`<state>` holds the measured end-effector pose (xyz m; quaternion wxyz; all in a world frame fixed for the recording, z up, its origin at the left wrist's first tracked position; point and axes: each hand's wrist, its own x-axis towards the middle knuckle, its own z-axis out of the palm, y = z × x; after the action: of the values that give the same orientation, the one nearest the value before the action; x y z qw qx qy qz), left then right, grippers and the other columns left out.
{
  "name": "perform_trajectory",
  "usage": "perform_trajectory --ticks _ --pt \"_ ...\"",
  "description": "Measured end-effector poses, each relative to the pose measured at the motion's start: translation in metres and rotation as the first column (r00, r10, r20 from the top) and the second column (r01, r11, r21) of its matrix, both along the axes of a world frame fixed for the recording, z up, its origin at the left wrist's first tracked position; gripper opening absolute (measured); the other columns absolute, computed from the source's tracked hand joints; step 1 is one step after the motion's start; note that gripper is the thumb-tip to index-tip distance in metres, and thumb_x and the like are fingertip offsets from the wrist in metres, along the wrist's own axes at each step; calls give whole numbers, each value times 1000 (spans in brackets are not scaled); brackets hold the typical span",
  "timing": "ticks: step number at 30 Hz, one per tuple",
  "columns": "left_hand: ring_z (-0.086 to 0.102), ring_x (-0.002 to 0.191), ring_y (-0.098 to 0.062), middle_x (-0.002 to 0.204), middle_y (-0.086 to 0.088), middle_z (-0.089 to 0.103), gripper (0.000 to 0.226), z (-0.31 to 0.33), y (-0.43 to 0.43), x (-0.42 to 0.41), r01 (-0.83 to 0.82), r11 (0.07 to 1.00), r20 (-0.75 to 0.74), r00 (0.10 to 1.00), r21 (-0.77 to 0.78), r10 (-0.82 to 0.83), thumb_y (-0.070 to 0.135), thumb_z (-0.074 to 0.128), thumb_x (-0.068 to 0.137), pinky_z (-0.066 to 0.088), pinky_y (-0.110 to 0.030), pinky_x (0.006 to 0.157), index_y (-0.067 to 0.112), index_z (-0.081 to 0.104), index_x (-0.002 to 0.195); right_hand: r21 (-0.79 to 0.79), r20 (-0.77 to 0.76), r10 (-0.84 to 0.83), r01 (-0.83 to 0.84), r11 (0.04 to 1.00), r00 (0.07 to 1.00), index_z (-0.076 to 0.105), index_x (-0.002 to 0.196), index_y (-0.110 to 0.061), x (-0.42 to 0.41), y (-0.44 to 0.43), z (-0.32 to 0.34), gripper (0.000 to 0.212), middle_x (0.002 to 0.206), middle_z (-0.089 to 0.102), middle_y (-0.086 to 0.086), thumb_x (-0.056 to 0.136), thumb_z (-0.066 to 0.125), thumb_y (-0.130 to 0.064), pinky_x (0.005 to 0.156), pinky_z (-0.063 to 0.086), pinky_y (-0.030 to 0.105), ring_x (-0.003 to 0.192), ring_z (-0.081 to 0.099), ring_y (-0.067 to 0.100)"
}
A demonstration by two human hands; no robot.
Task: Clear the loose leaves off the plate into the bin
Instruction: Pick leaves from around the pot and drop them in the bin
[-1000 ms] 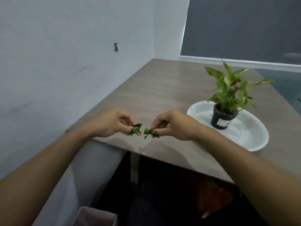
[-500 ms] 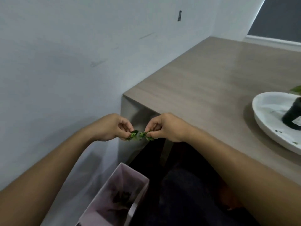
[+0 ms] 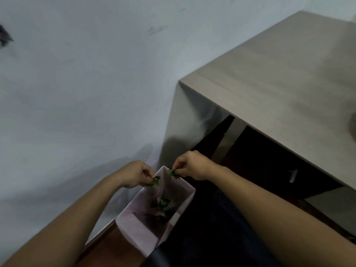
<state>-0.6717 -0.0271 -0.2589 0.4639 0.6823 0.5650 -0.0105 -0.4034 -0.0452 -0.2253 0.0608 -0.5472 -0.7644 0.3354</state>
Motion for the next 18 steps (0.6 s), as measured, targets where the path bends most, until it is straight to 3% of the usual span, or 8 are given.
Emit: perform_trajectory --ticks 2,6,9,15,18 --pt "76 83 -19 95 -15 83 11 -11 -5 -6 -2 1000 -7 1000 -13 2 7 80 92 66 -43 92 6 84 102 0 23 30 -30 1000 999 87 111 -21 -9 -3 -7 19 103 86 1 94 80 -21 85 59 24 88 76 7" --pt "74 91 -14 104 -6 82 25 -15 -12 -9 54 996 12 998 -73 -54 15 78 97 61 -20 80 11 81 121 15 50 53 -54 998 997 86 114 -22 -18 -6 -14 21 109 85 -1 95 78 -24 90 60 29 100 78 14" --pt "70 90 -9 105 -2 80 32 -12 -15 -11 98 990 -11 995 -99 -100 16 74 100 56 -16 80 11 76 131 39 57 59 -61 997 997 85 116 -19 -21 -9 -17 22 112 85 0 96 78 -25 90 57 26 103 78 15" --pt "66 99 -25 126 -32 73 37 -5 -10 -9 89 987 -5 996 -137 -91 9 67 103 58 -46 99 3 67 139 35 18 17 -18 999 1000 86 114 -17 -19 -11 -16 21 111 85 0 95 78 -20 93 58 25 104 79 14" --pt "67 107 -23 132 -26 73 39 -2 -8 -5 76 984 2 997 -161 -77 -2 62 103 57 -46 104 0 64 141 20 -31 4 -3 1000 1000 86 114 -18 -15 -13 -13 21 110 86 -1 95 78 -19 94 58 22 104 79 11"
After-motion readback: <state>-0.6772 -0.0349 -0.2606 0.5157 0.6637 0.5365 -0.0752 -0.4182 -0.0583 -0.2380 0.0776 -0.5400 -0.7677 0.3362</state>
